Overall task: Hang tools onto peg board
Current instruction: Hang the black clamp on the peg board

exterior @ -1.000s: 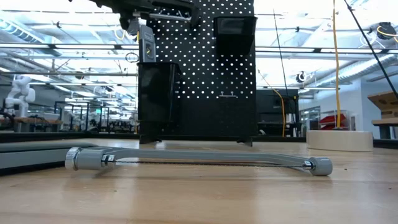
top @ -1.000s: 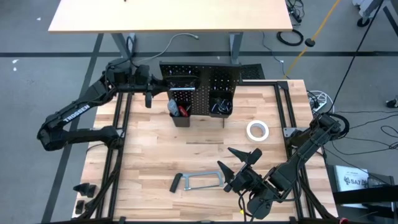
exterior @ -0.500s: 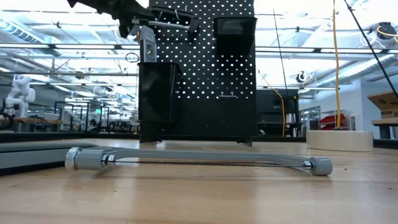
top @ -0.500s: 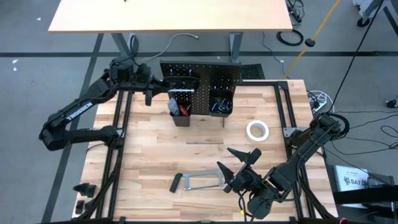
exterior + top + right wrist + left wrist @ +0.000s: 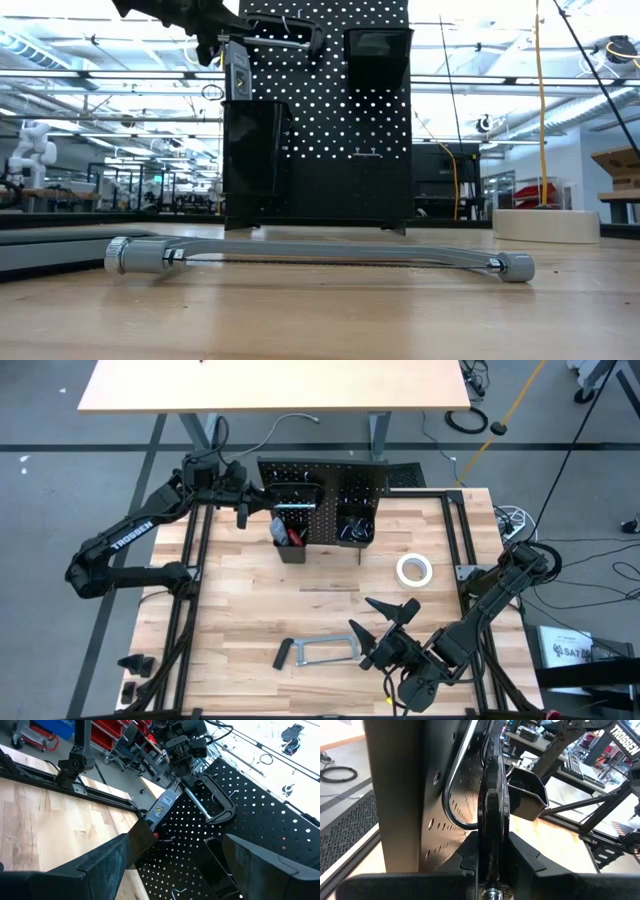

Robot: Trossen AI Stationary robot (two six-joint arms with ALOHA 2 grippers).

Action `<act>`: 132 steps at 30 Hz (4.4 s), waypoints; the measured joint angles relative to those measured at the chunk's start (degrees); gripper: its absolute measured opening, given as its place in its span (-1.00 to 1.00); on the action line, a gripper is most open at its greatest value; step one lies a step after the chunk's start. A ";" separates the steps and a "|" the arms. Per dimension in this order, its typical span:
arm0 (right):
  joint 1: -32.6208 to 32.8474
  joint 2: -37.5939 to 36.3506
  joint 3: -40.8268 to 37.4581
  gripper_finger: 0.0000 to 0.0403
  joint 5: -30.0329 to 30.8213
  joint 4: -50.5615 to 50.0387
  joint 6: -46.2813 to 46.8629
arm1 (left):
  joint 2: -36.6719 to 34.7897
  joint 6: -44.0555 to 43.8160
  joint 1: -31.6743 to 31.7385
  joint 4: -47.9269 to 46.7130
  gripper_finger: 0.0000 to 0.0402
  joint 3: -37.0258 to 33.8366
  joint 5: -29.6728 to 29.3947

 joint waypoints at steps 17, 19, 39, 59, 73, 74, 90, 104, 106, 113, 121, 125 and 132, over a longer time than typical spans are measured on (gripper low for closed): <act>-0.01 -0.02 0.00 0.55 -0.02 0.00 0.02 | 0.18 -3.02 0.09 -0.98 -0.35 -0.17 -1.14; 0.00 -0.02 0.00 0.55 -0.02 0.00 0.02 | 0.19 -3.05 0.09 -0.96 -0.35 -0.17 -1.14; -0.02 -0.02 0.00 0.55 -0.23 0.00 0.06 | -0.10 -7.22 0.15 0.92 -0.34 -0.26 -1.78; 0.00 -0.02 0.00 0.55 -0.24 -0.03 0.07 | -1.91 -0.66 0.14 -3.62 -0.34 -0.26 -4.11; -0.24 -0.02 0.00 0.55 -1.81 -0.03 1.09 | -2.53 1.16 -0.11 -6.36 0.10 -0.22 -9.57; -0.24 -0.02 0.00 0.55 -1.81 -0.02 1.09 | -2.65 1.89 -0.10 -6.40 0.13 -0.22 -9.65; -0.24 -0.02 0.00 0.55 -1.73 -0.05 0.90 | -6.25 3.31 -0.02 -5.18 0.16 -0.22 -10.75; -0.24 -0.02 0.00 0.55 -1.73 -0.05 0.94 | -10.11 3.27 0.04 -5.31 0.16 -0.22 -11.58; -0.24 -0.02 0.00 0.55 -1.70 -0.05 0.94 | -10.53 3.24 0.04 -5.67 0.16 -0.22 -11.82; -0.24 -0.02 0.00 0.55 -1.70 -0.05 0.92 | -11.64 3.22 0.04 -9.42 0.01 -0.22 -19.17; -0.54 -0.02 0.00 0.55 -1.70 -0.04 1.03 | -11.66 3.06 -0.02 -9.82 -0.92 -0.22 -21.28; -0.96 -0.02 0.00 0.55 -1.77 -0.05 1.09 | -11.53 2.06 -1.08 -9.49 -0.96 -0.22 -21.89; -1.77 -0.02 0.00 0.55 -3.37 0.00 1.33 | -10.78 0.18 -4.98 -8.59 -0.99 -0.22 -28.09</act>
